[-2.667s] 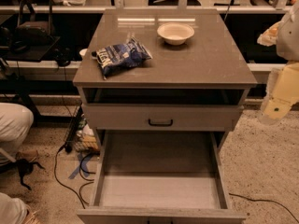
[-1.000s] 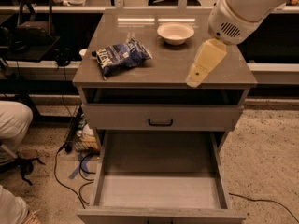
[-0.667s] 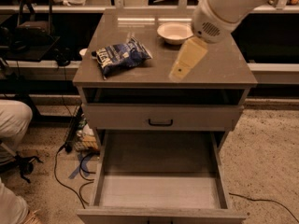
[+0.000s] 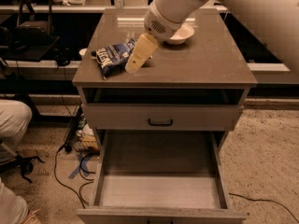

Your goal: Place blue chip bag into middle drawer

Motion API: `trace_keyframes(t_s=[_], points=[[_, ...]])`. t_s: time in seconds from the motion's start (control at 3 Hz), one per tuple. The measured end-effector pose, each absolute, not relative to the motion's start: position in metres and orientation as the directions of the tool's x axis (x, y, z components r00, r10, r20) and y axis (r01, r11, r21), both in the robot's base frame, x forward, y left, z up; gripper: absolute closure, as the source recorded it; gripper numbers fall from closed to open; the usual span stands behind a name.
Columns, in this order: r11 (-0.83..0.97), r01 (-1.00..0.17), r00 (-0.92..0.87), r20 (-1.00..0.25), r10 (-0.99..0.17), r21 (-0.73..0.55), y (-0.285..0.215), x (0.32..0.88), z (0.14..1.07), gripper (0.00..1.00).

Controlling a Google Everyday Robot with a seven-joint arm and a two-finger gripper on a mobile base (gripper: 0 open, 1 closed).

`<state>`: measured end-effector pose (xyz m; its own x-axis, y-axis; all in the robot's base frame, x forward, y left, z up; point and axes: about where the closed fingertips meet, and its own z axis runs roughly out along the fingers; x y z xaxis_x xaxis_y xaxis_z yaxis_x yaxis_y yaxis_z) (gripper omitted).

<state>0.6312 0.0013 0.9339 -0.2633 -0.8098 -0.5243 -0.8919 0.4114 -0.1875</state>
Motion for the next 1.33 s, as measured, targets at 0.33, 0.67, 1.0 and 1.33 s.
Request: trace_keyframes(t_s=[0.33, 0.67, 1.0, 1.33], points=[[0.421, -0.900, -0.303, -0.529, -0.792, -0.115, 0.044, 0.658, 0.907, 0.00], [0.421, -0.900, -0.303, -0.529, -0.792, -0.115, 0.044, 0.658, 0.907, 0.00], [0.460, -0.881, -0.344, -0.524, -0.779, -0.107, 0.040, 0.673, 0.889, 0.00], [0.490, -0.864, -0.364, -0.529, -0.767, -0.115, 0.040, 0.702, 0.870, 0.00]])
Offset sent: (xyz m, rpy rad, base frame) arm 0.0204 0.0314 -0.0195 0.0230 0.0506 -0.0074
